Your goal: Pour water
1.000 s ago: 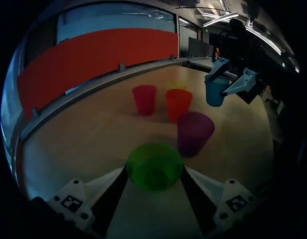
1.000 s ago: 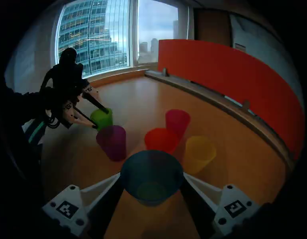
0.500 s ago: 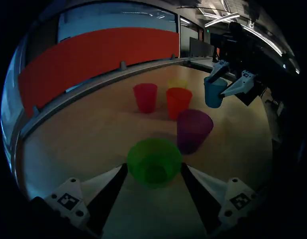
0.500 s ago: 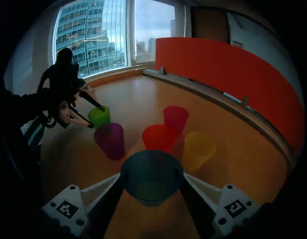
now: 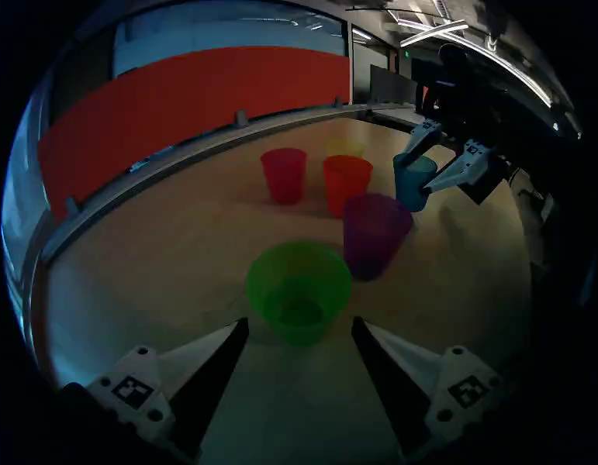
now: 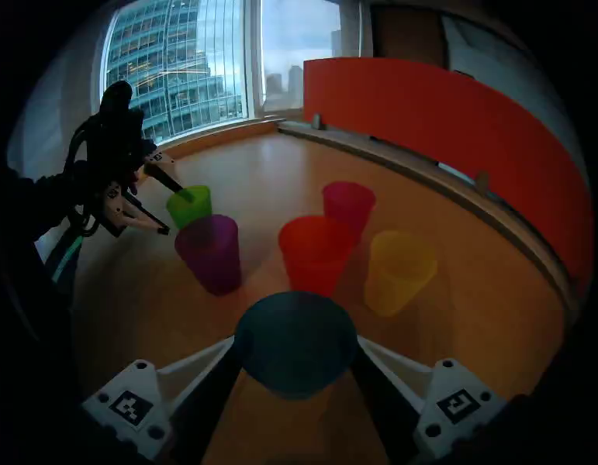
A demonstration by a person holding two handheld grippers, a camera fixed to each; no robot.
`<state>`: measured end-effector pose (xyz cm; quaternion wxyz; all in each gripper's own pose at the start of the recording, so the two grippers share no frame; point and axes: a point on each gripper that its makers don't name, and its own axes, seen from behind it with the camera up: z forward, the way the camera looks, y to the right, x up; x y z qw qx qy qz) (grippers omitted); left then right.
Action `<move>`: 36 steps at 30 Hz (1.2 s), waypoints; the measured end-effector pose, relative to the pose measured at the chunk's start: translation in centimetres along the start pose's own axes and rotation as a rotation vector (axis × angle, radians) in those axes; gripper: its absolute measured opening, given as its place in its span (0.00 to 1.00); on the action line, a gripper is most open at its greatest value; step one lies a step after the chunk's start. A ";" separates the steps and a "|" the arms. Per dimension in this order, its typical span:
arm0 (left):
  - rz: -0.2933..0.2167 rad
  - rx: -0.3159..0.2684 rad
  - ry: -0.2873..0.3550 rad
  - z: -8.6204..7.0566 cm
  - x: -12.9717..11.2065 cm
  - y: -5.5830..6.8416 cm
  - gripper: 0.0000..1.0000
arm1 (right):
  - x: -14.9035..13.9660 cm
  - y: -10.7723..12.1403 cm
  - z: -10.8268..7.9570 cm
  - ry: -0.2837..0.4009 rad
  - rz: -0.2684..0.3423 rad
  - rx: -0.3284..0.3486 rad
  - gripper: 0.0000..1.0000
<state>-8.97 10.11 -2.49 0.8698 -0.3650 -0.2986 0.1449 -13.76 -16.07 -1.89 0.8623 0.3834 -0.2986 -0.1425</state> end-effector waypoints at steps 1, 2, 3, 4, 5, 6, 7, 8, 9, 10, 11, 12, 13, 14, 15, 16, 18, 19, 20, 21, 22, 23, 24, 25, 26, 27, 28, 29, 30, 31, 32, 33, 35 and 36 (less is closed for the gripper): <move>0.000 0.001 0.001 0.0 0.0 0.0 0.99 | -0.1 0.0 0.1 -0.002 0.000 -0.001 0.92; 0.001 0.002 0.002 -0.1 0.0 0.0 0.99 | -0.2 0.0 0.2 -0.003 0.000 -0.001 0.92; 0.000 0.002 0.002 -0.1 0.0 0.0 0.99 | -0.3 0.1 0.3 -0.005 0.000 -0.001 0.92; 0.000 0.002 0.002 -0.1 0.0 0.0 0.99 | -0.5 0.1 0.4 -0.006 0.000 -0.002 0.92; 0.000 0.002 0.003 -0.1 0.0 0.0 0.99 | -0.6 0.1 0.5 -0.008 -0.001 -0.002 0.92; 0.000 0.002 0.003 -0.2 0.0 0.0 0.99 | -0.7 0.1 0.5 -0.009 -0.001 -0.004 0.92; -0.001 0.002 0.002 -0.2 0.0 0.0 0.99 | -0.8 0.1 0.6 -0.011 -0.002 -0.005 0.92; -0.001 0.001 0.002 -0.2 -0.1 0.1 0.99 | -0.9 0.1 0.7 -0.012 -0.002 -0.006 0.92; -0.001 0.002 0.002 -0.2 -0.1 0.0 0.99 | -1.0 0.1 0.7 -0.013 -0.002 -0.007 0.92; 0.000 0.003 0.001 -0.2 -0.1 0.0 0.99 | -1.1 0.2 0.7 -0.013 -0.002 -0.008 0.92; 0.000 0.004 0.001 -0.2 -0.1 0.0 0.99 | -1.1 0.2 0.7 -0.014 -0.001 -0.008 0.92; 0.000 0.005 0.001 -0.2 -0.1 0.0 0.99 | -1.2 0.2 0.7 -0.014 -0.001 -0.008 0.92; 0.001 0.005 0.001 -0.2 -0.1 0.0 0.99 | -1.3 0.2 0.7 -0.015 0.000 -0.009 0.92; 0.001 0.005 0.000 -0.2 -0.1 0.0 0.99 | -1.4 0.2 0.7 -0.016 0.000 -0.009 0.91; 0.001 0.005 0.000 -0.2 -0.1 0.0 0.99 | -1.5 0.2 0.7 -0.017 0.000 -0.010 0.92; 0.001 0.005 0.000 -0.2 -0.1 0.0 0.99 | -1.5 0.2 0.7 -0.018 -0.001 -0.010 0.92; 0.001 0.005 0.000 -0.2 -0.1 0.0 0.99 | -1.7 0.2 0.6 -0.020 -0.002 -0.013 0.91; 0.001 0.005 -0.001 -0.2 -0.1 0.0 0.99 | -1.7 0.2 0.6 -0.022 -0.004 -0.014 0.91; 0.001 0.005 -0.001 -0.2 -0.1 0.0 0.99 | -1.8 0.3 0.6 -0.023 -0.005 -0.015 0.91; 0.001 0.006 -0.001 -0.2 -0.1 0.0 0.99 | -1.7 0.3 0.6 -0.024 -0.006 -0.017 0.92; 0.001 0.007 -0.001 -0.2 -0.1 0.0 0.99 | -1.7 0.4 0.6 -0.025 -0.007 -0.020 0.93; 0.000 0.008 -0.001 -0.2 -0.1 0.0 0.99 | -1.7 0.4 0.6 -0.025 -0.008 -0.022 0.94; -0.001 0.007 -0.001 -0.2 -0.1 0.0 0.99 | -1.7 0.5 0.6 -0.025 -0.009 -0.025 0.96; -0.002 0.006 0.000 -0.3 0.0 0.0 0.99 | -1.7 0.5 0.6 -0.025 -0.010 -0.028 0.97; -0.004 0.004 0.001 -0.3 0.0 0.0 0.99 | -1.7 0.5 0.6 -0.025 -0.011 -0.031 0.98; -0.005 0.004 0.002 -0.3 0.0 0.0 0.99 | -1.7 0.5 0.5 -0.024 -0.010 -0.031 0.99; -0.006 0.005 0.003 -0.4 0.0 0.0 0.99 | -1.6 0.5 0.4 -0.023 -0.008 -0.031 1.00; -0.007 0.005 0.004 -0.4 0.1 0.0 0.99 | -1.6 0.4 0.4 -0.022 -0.007 -0.031 1.00; -0.007 0.007 0.005 -0.5 0.1 -0.1 0.99 | -1.6 0.4 0.3 -0.021 -0.004 -0.031 1.00; -0.007 0.010 0.006 -0.6 0.1 -0.1 0.99 | -1.6 0.4 0.1 -0.021 0.000 -0.031 1.00; -0.007 0.012 0.006 -0.7 0.1 -0.2 0.99 | -1.6 0.4 0.0 -0.020 0.004 -0.032 1.00; -0.007 0.015 0.007 -0.7 0.1 -0.2 0.99 | -1.7 0.4 -0.1 -0.019 0.005 -0.034 1.00; -0.008 0.019 0.010 -0.9 0.1 -0.3 0.99 | -1.8 0.5 -0.5 -0.016 0.006 -0.040 1.00; -0.010 0.022 0.011 -1.1 0.0 -0.3 0.99 | -1.9 0.5 -0.7 -0.015 0.007 -0.043 1.00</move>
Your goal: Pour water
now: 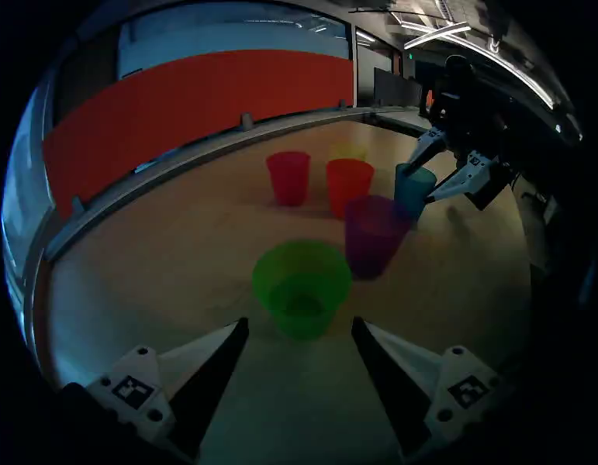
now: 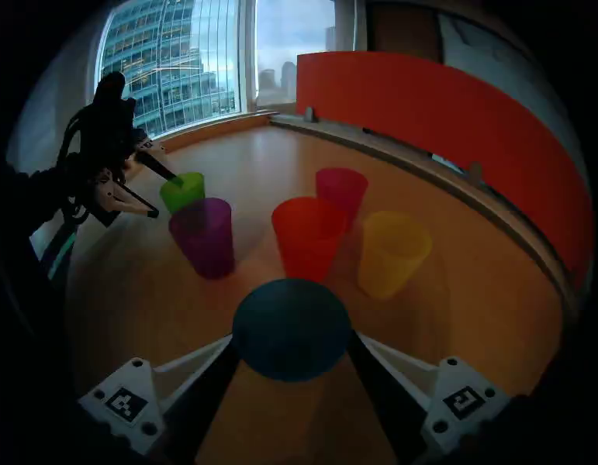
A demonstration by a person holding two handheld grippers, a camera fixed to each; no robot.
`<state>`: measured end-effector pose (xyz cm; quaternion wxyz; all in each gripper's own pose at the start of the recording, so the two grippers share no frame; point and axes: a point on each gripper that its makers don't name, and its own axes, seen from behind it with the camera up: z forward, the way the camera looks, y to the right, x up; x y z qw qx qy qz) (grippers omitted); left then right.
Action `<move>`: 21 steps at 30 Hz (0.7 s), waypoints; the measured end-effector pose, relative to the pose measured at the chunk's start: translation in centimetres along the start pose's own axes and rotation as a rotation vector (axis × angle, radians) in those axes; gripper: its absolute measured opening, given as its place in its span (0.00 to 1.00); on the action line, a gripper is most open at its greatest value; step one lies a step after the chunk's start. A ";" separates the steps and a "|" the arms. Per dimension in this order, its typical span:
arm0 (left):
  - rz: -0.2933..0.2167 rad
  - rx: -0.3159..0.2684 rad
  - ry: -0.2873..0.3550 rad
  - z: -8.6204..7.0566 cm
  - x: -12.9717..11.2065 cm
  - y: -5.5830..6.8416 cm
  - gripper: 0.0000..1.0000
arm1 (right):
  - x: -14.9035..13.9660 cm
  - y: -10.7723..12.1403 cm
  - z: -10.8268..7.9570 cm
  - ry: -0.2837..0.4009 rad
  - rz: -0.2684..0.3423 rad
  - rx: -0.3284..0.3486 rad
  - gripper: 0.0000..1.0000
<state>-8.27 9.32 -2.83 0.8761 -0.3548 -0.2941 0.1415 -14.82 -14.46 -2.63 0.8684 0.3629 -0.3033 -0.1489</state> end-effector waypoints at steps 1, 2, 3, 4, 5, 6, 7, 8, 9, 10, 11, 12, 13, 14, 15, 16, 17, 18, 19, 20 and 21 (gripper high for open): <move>-0.002 0.003 0.002 -0.1 0.0 0.0 1.00 | -0.1 0.0 -0.2 0.001 0.001 -0.003 1.00; -0.004 0.005 0.003 -0.3 -0.1 0.0 0.99 | -0.2 0.0 -0.4 0.002 0.002 -0.006 1.00; -0.007 0.008 0.005 -0.4 -0.1 -0.1 0.99 | -0.3 0.0 -0.6 0.002 0.003 -0.009 1.00; -0.010 0.012 0.008 -0.6 -0.1 -0.1 0.99 | -0.5 0.0 -0.9 0.002 0.006 -0.012 1.00; -0.012 0.016 0.010 -0.8 -0.1 -0.2 0.99 | -0.6 0.0 -1.1 0.001 0.007 -0.014 1.00; -0.015 0.019 0.013 -0.9 -0.2 -0.2 0.99 | -0.8 0.0 -1.3 0.002 0.009 -0.017 1.00; -0.019 0.022 0.016 -1.1 -0.2 -0.2 0.99 | -1.0 -0.1 -1.6 0.003 0.010 -0.020 1.00; -0.022 0.025 0.019 -1.3 -0.2 -0.2 0.99 | -1.1 -0.1 -1.8 0.003 0.011 -0.023 1.00; -0.026 0.028 0.023 -1.5 -0.2 -0.3 0.99 | -1.2 -0.1 -2.0 0.004 0.012 -0.028 1.00; -0.030 0.032 0.028 -1.8 -0.3 -0.3 0.99 | -1.4 -0.1 -2.3 0.006 0.013 -0.033 1.00; -0.033 0.036 0.033 -2.0 -0.3 -0.3 0.99 | -1.5 -0.1 -2.5 0.007 0.014 -0.037 1.00; -0.039 0.039 0.036 -2.2 -0.3 -0.3 0.99 | -1.6 -0.1 -2.8 0.009 0.015 -0.042 1.00; -0.046 0.042 0.040 -2.4 -0.4 -0.3 0.99 | -1.8 0.0 -3.1 0.010 0.016 -0.048 1.00; -0.052 0.045 0.043 -2.6 -0.4 -0.3 0.99 | -1.9 0.0 -3.3 0.011 0.018 -0.053 1.00; -0.056 0.049 0.047 -2.7 -0.5 -0.3 1.00 | -1.8 0.0 -3.5 0.016 0.020 -0.060 1.00; -0.060 0.053 0.052 -2.8 -0.5 -0.3 1.00 | -1.8 0.1 -3.7 0.022 0.023 -0.067 1.00; -0.064 0.057 0.056 -3.0 -0.6 -0.4 0.99 | -1.8 0.2 -3.9 0.027 0.025 -0.074 1.00; -0.067 0.062 0.060 -3.1 -0.6 -0.4 0.99 | -1.8 0.3 -4.1 0.031 0.029 -0.080 1.00; -0.070 0.067 0.065 -3.2 -0.6 -0.4 0.99 | -1.7 0.3 -4.2 0.036 0.033 -0.087 1.00; -0.073 0.071 0.069 -3.3 -0.6 -0.4 0.99 | -1.7 0.4 -4.4 0.040 0.037 -0.093 1.00; -0.075 0.075 0.073 -3.4 -0.6 -0.4 0.99 | -1.7 0.4 -4.5 0.044 0.041 -0.098 1.00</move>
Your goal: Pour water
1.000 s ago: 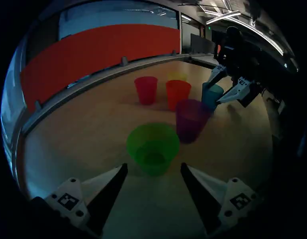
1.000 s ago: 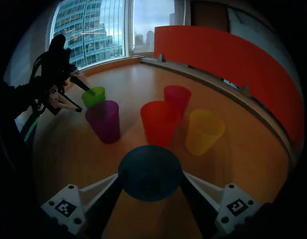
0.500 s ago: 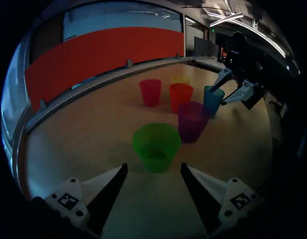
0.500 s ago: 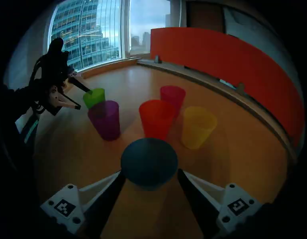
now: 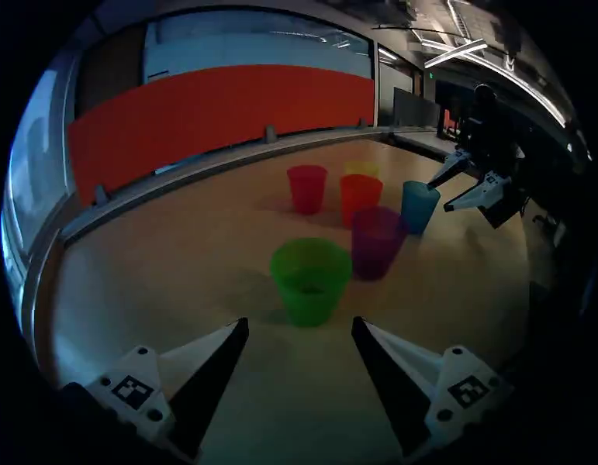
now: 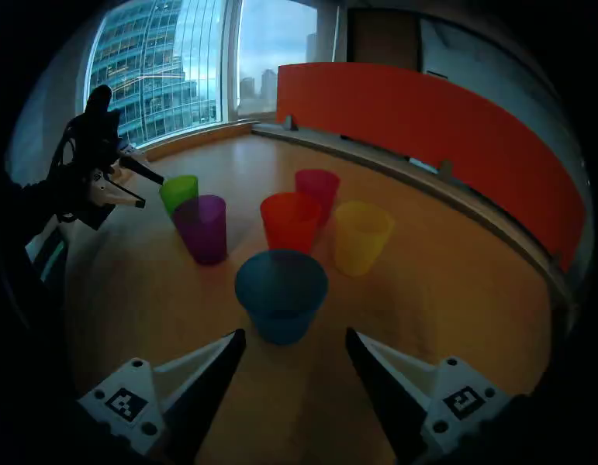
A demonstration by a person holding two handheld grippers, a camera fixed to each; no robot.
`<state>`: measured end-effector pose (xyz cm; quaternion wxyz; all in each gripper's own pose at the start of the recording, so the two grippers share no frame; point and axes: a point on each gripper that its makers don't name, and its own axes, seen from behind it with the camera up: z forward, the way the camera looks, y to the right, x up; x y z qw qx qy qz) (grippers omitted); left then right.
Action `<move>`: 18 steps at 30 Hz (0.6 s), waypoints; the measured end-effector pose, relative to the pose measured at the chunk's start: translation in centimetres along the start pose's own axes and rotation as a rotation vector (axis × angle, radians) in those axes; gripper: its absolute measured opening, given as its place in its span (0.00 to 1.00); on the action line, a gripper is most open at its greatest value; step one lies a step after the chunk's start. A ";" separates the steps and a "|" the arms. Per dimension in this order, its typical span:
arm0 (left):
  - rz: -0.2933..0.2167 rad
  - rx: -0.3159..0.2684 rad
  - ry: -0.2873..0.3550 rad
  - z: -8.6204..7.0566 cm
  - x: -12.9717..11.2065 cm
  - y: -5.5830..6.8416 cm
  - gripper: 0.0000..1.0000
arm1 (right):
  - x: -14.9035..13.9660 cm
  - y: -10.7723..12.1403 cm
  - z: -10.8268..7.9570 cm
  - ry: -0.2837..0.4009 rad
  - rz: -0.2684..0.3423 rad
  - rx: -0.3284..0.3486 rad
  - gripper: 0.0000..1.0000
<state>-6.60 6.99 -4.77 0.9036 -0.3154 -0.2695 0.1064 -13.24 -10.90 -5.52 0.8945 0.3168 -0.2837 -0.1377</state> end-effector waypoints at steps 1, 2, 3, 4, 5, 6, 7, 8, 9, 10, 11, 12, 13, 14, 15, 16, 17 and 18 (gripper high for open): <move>-0.002 0.004 0.004 -0.1 0.0 0.0 0.99 | 0.1 0.1 -0.2 0.005 0.005 -0.005 1.00; -0.004 0.007 0.008 -0.2 0.1 0.0 0.99 | 0.1 0.1 -0.3 0.009 0.009 -0.010 1.00; -0.006 0.013 0.014 -0.4 0.2 0.0 0.99 | 0.2 0.2 -0.5 0.014 0.011 -0.015 1.00; -0.007 0.019 0.020 -0.6 0.3 -0.1 0.99 | 0.3 0.2 -0.7 0.020 0.013 -0.021 1.00; -0.008 0.025 0.026 -0.7 0.4 -0.2 0.99 | 0.4 0.3 -0.9 0.025 0.014 -0.026 1.00; -0.011 0.033 0.033 -0.9 0.6 -0.4 0.99 | 0.5 0.4 -1.1 0.033 0.014 -0.034 1.00; -0.014 0.041 0.041 -1.1 0.7 -0.6 0.99 | 0.7 0.6 -1.4 0.041 0.013 -0.043 1.00; -0.017 0.049 0.048 -1.3 0.9 -0.7 0.99 | 0.8 0.8 -1.6 0.049 0.012 -0.051 0.99; -0.021 0.059 0.056 -1.5 1.1 -1.0 0.99 | 1.0 1.0 -1.8 0.056 0.014 -0.059 0.99; -0.026 0.070 0.065 -1.7 1.3 -1.3 0.99 | 1.2 1.2 -2.1 0.065 0.018 -0.068 0.99; -0.030 0.080 0.074 -1.9 1.5 -1.6 0.99 | 1.4 1.4 -2.4 0.072 0.021 -0.075 1.00; -0.031 0.094 0.085 -2.2 1.8 -1.9 0.99 | 1.7 1.6 -2.7 0.082 0.027 -0.085 0.99; -0.032 0.111 0.099 -2.5 2.2 -2.3 0.99 | 2.0 1.9 -3.0 0.094 0.034 -0.096 0.99; -0.033 0.125 0.111 -2.7 2.5 -2.6 0.99 | 2.3 2.2 -3.3 0.104 0.040 -0.106 0.99; -0.035 0.137 0.124 -3.0 2.8 -2.9 0.99 | 2.7 2.4 -3.5 0.119 0.046 -0.119 0.99; -0.037 0.150 0.139 -3.3 3.2 -3.2 1.00 | 3.1 2.8 -3.8 0.136 0.053 -0.135 0.99; -0.039 0.161 0.152 -3.6 3.6 -3.5 1.00 | 3.5 3.1 -4.1 0.151 0.059 -0.149 0.99; -0.045 0.172 0.165 -3.8 3.8 -3.8 0.99 | 3.8 3.3 -4.3 0.166 0.063 -0.163 0.99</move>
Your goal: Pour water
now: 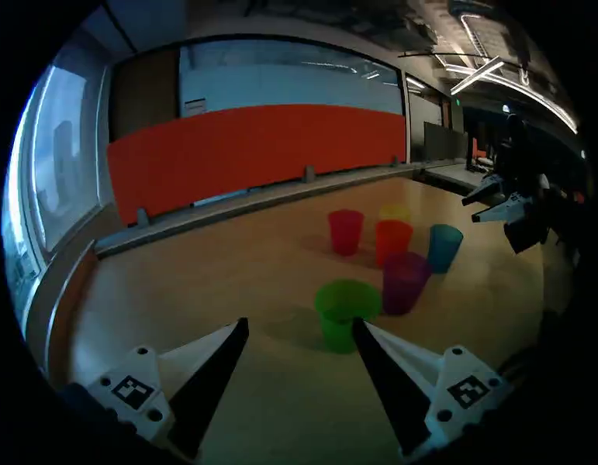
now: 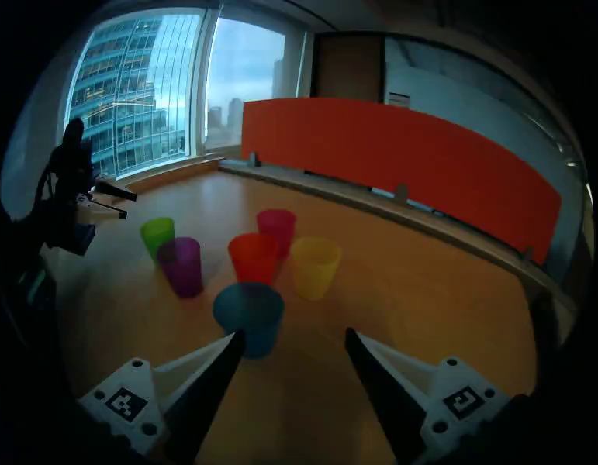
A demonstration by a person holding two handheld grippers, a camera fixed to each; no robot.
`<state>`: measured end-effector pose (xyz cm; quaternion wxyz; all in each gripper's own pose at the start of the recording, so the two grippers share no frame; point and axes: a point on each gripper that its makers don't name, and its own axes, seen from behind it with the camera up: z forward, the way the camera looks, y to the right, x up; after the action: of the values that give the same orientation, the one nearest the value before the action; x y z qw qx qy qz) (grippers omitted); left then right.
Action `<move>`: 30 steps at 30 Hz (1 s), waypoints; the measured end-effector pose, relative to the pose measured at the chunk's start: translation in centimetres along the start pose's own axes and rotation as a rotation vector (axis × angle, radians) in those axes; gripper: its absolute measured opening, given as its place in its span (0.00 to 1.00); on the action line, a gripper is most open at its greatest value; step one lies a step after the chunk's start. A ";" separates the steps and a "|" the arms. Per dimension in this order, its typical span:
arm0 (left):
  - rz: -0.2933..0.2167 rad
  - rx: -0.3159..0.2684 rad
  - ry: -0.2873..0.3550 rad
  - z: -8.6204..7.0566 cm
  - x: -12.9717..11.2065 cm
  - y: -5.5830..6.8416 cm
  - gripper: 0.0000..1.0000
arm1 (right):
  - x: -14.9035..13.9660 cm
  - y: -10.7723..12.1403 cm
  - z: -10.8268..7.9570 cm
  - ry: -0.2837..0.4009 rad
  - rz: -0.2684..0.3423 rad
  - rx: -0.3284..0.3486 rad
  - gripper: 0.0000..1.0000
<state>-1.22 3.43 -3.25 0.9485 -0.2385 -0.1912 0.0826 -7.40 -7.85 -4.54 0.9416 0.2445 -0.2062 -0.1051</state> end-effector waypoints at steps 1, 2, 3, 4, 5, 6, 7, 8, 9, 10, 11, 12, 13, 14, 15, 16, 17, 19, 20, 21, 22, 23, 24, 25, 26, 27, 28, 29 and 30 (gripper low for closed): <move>-0.007 0.011 0.013 -0.1 0.3 -0.4 0.99 | 0.4 0.3 -0.1 0.017 0.005 -0.015 0.99; -0.013 0.022 0.025 -0.2 0.6 -0.7 0.99 | 0.8 0.6 -0.3 0.032 0.009 -0.029 0.99; -0.019 0.032 0.037 -0.3 0.9 -1.0 0.99 | 1.1 1.0 -0.4 0.046 0.015 -0.044 0.99; -0.025 0.043 0.049 -0.4 1.2 -1.4 0.99 | 1.5 1.4 -0.5 0.061 0.022 -0.062 0.99; -0.030 0.053 0.060 -0.5 1.4 -1.7 0.99 | 1.8 1.7 -0.5 0.075 0.028 -0.078 0.99; -0.032 0.066 0.071 -0.6 1.7 -2.0 0.99 | 2.1 2.1 -0.6 0.089 0.035 -0.094 0.99; -0.033 0.081 0.084 -0.8 2.0 -2.3 0.99 | 2.4 2.5 -0.7 0.104 0.043 -0.112 0.99; -0.034 0.094 0.095 -0.9 2.2 -2.7 0.99 | 2.6 2.8 -0.8 0.117 0.049 -0.128 0.99; -0.033 0.108 0.107 -1.0 2.4 -2.9 0.99 | 2.8 3.1 -0.9 0.129 0.054 -0.145 0.99; -0.032 0.122 0.119 -1.1 2.7 -3.2 0.99 | 3.0 3.5 -0.9 0.142 0.060 -0.164 0.99; -0.031 0.136 0.131 -1.2 2.9 -3.4 0.99 | 3.1 3.9 -1.0 0.154 0.065 -0.181 0.99; -0.028 0.148 0.141 -1.3 3.1 -3.6 0.99 | 3.3 4.3 -1.0 0.163 0.068 -0.200 0.99; -0.026 0.162 0.153 -1.5 3.4 -3.8 0.99 | 3.4 4.8 -1.0 0.172 0.071 -0.222 0.99; -0.023 0.175 0.164 -1.6 3.7 -4.0 0.99 | 3.5 5.2 -1.0 0.180 0.074 -0.241 0.99; -0.023 0.186 0.177 -1.8 4.1 -4.1 0.99 | 3.6 5.5 -1.1 0.189 0.074 -0.259 0.99; -0.022 0.199 0.193 -1.9 4.4 -4.2 0.99 | 3.8 5.9 -1.1 0.200 0.074 -0.279 0.99; -0.022 0.210 0.207 -2.1 4.8 -4.3 0.99 | 4.0 6.2 -1.2 0.209 0.074 -0.297 0.99; -0.036 0.232 0.234 -2.5 5.3 -4.5 0.99 | 4.4 6.6 -1.5 0.234 0.076 -0.331 0.99; -0.044 0.242 0.246 -2.6 5.6 -4.6 0.99 | 4.7 6.8 -1.7 0.246 0.077 -0.347 0.99; -0.054 0.249 0.257 -2.8 5.7 -4.7 0.99 | 4.9 7.0 -1.8 0.258 0.079 -0.361 0.99; -0.067 0.257 0.270 -3.0 5.8 -4.8 0.99 | 5.1 7.2 -2.0 0.272 0.081 -0.378 0.99; -0.078 0.264 0.281 -3.1 5.9 -4.8 0.99 | 5.2 7.4 -2.2 0.284 0.083 -0.393 0.99; -0.088 0.272 0.287 -3.2 6.0 -5.0 0.99 | 5.3 7.6 -2.2 0.292 0.087 -0.406 0.99; -0.099 0.281 0.294 -3.3 6.0 -5.2 0.99 | 5.4 7.8 -2.3 0.300 0.091 -0.421 0.99; -0.109 0.289 0.301 -3.4 6.0 -5.4 0.99 | 5.5 7.9 -2.4 0.307 0.094 -0.434 0.99; -0.117 0.298 0.306 -3.5 6.0 -5.6 0.99 | 5.6 8.1 -2.5 0.313 0.099 -0.447 0.99; -0.125 0.308 0.312 -3.7 6.0 -5.8 0.99 | 5.7 8.3 -2.6 0.320 0.106 -0.461 0.99; -0.133 0.317 0.318 -3.8 6.0 -6.0 0.99 | 5.8 8.4 -2.7 0.325 0.111 -0.474 0.99; -0.140 0.323 0.323 -3.8 6.0 -6.1 0.99 | 5.9 8.5 -2.7 0.333 0.114 -0.483 0.99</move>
<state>6.17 -2.05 -1.42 0.9961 -0.0801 -0.0372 0.0069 -0.15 -1.18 -0.42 0.9978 0.0153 -0.0314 -0.0565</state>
